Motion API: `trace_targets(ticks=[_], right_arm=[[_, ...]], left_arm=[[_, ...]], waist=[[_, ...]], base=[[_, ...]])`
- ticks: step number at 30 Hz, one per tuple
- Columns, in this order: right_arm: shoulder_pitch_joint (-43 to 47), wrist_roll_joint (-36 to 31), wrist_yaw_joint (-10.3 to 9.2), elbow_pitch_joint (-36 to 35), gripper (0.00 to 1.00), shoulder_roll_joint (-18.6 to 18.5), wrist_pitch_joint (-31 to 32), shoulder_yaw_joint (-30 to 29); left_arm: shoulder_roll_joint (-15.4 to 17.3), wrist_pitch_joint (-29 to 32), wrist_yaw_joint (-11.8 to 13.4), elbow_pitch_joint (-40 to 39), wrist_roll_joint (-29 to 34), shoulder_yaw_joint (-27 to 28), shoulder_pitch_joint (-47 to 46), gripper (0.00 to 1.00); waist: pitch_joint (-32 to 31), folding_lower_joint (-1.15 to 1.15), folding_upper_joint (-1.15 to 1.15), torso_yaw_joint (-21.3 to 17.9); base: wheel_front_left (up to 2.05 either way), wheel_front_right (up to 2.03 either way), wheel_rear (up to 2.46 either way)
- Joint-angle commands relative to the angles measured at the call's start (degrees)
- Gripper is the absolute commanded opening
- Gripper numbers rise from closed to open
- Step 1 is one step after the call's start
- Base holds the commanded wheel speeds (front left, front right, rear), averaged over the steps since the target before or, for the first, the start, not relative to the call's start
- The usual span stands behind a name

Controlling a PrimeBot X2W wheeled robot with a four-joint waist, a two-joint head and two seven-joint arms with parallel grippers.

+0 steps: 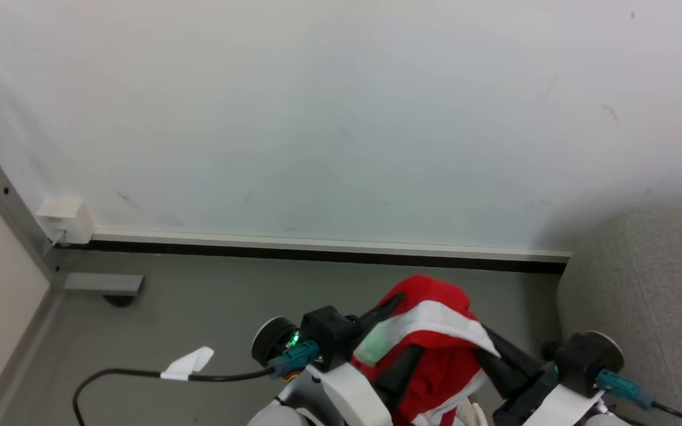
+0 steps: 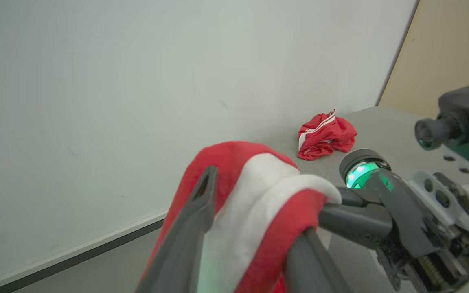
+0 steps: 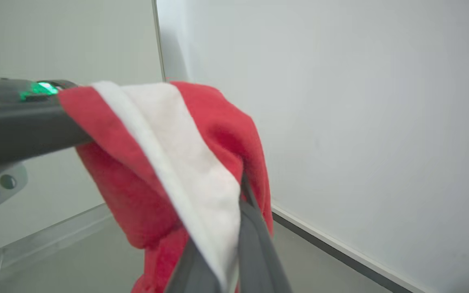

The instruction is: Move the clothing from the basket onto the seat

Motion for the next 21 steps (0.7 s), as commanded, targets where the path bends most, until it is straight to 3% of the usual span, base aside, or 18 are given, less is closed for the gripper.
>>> trace_targets(ticks=[1,14,21], right_arm=[[0.87,0.08,-0.15,-0.43,0.00,-0.96,-0.58,-1.59],[3.45,-3.25,-0.15,-7.48,0.00,-4.70,-0.89,-13.37],[4.72,-4.01,-0.15,-10.54,0.00,-4.67,-0.73,-17.10]], left_arm=[[0.19,-0.31,0.12,0.58,0.31,0.00,-0.34,1.00],[-0.09,-1.98,-0.50,3.48,1.37,-1.02,-2.38,1.00],[-0.62,-1.67,-1.12,4.57,1.70,-2.04,-4.21,1.00]], waist=[[0.83,0.00,0.00,-1.79],[5.62,0.00,0.00,-14.96],[8.42,0.00,0.00,-20.56]], base=[[0.00,0.00,0.00],[0.00,0.00,0.00],[0.00,0.00,0.00]])
